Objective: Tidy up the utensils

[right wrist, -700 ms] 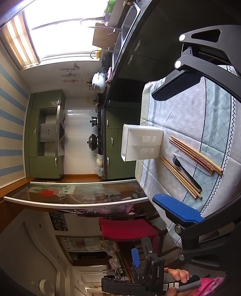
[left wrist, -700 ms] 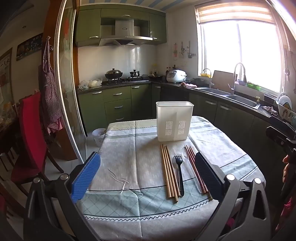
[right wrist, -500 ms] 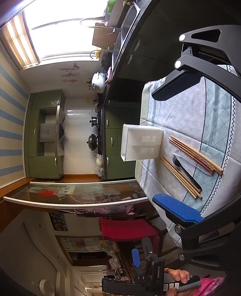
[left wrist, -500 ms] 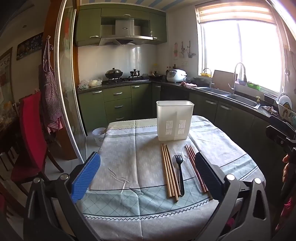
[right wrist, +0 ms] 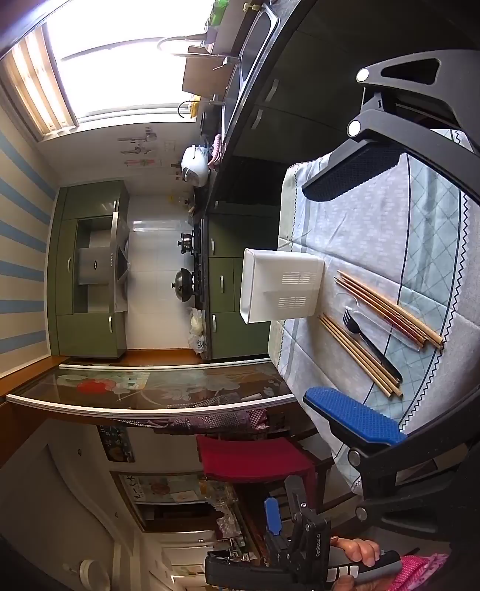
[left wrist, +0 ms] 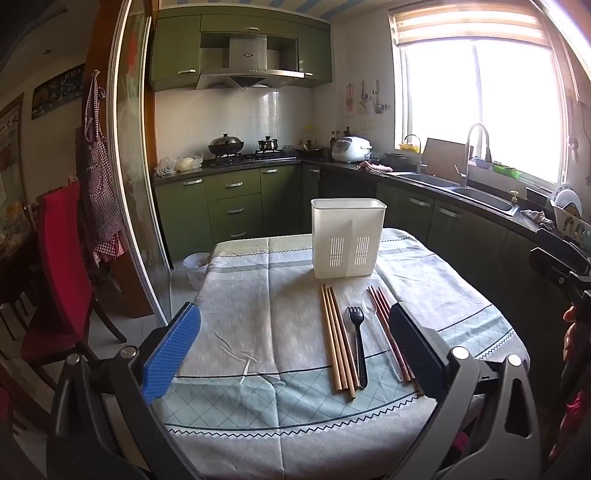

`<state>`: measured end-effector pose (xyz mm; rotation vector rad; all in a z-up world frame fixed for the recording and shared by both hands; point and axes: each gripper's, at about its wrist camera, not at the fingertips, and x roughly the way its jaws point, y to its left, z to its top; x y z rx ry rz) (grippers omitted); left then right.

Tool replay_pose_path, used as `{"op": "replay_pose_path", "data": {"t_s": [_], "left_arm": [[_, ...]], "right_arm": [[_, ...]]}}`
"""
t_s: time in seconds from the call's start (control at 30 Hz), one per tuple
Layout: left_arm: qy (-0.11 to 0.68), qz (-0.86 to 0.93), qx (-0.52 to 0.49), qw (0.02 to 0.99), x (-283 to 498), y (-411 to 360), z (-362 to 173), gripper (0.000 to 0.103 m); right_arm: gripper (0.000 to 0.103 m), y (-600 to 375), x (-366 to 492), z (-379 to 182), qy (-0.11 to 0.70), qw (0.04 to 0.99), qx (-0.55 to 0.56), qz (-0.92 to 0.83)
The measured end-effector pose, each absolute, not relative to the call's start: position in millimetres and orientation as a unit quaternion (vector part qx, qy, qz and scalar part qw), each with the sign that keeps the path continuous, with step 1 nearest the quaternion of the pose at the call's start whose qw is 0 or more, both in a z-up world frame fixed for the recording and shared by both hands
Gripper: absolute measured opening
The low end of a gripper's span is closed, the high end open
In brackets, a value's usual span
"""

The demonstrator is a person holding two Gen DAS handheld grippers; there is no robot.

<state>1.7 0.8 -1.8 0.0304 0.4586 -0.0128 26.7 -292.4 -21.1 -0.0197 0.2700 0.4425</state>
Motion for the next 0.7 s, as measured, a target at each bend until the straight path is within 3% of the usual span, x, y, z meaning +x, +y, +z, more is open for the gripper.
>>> {"op": "replay_pose_path", "data": {"t_s": [0.7], "left_arm": [[0.231,-0.008,0.012,0.973,2.8,4.1,-9.2,0.097]], "right_arm": [[0.099,-292.2,27.7,-21.3,0.135,0.966,-0.009,0.218]]}}
